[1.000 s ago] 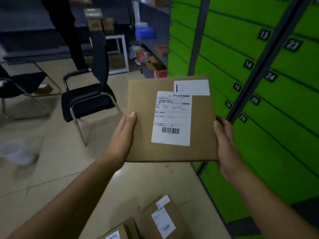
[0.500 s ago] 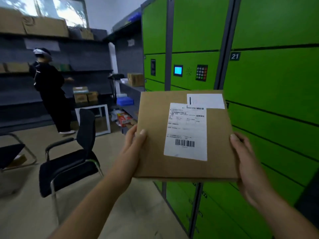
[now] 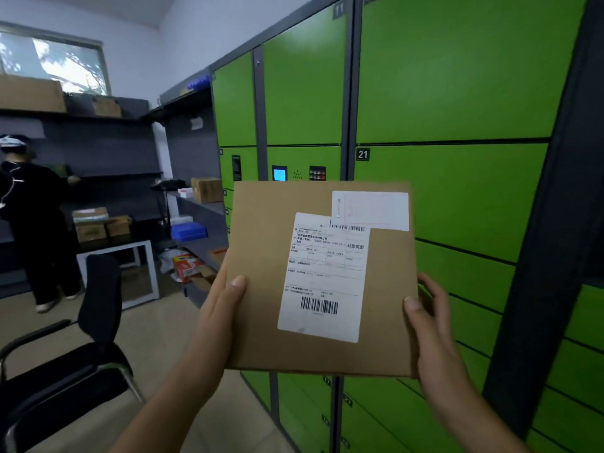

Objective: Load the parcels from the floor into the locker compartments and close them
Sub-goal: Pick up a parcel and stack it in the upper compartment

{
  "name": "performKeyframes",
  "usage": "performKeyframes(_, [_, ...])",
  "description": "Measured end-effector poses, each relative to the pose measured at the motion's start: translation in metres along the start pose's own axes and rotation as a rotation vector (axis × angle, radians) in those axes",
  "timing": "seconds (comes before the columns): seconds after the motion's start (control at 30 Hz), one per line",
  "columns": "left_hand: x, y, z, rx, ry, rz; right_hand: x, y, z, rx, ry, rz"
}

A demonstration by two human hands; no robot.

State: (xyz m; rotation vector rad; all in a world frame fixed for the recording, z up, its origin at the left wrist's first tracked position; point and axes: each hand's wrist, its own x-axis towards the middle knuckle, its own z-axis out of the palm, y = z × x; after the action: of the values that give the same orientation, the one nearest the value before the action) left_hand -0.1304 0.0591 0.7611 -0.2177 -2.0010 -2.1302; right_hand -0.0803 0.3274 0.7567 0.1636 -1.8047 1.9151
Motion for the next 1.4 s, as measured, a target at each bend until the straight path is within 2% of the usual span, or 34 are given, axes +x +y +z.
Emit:
performKeyframes(0.4, [0.006,0.004,0.037,-0.115,0.023,-0.18,-0.005,-0.008,-0.046,-0.023,-0.097,-0.071])
performKeyframes(0.67, [0.007,0.043,0.076,-0.101,-0.03,-0.187,-0.005,-0.025,-0.063,0.014,-0.067,-0.218])
performKeyframes(0.8, [0.027,0.059,0.084,-0.239,-0.139,0.014,-0.012,-0.043,-0.077,0.021,0.07,-0.309])
performKeyframes(0.93, [0.033,0.078,0.117,-0.11,-0.36,0.174,-0.018,-0.076,-0.105,0.071,0.258,-0.399])
performKeyframes(1.03, [0.007,0.1,0.158,-0.255,-0.36,0.132,-0.029,-0.103,-0.13,0.058,0.378,-0.452])
performKeyframes(1.17, [-0.014,0.125,0.213,-0.371,-0.536,0.185,-0.049,-0.146,-0.167,-0.03,0.552,-0.501])
performKeyframes(1.27, [0.011,0.142,0.27,-0.318,-0.626,0.203,-0.059,-0.177,-0.202,-0.106,0.621,-0.522])
performKeyframes(1.3, [0.015,0.148,0.286,-0.374,-0.675,0.18,-0.061,-0.186,-0.214,-0.123,0.643,-0.531])
performKeyframes(1.4, [-0.008,0.171,0.333,-0.381,-0.764,0.15,-0.061,-0.21,-0.246,-0.212,0.629,-0.541])
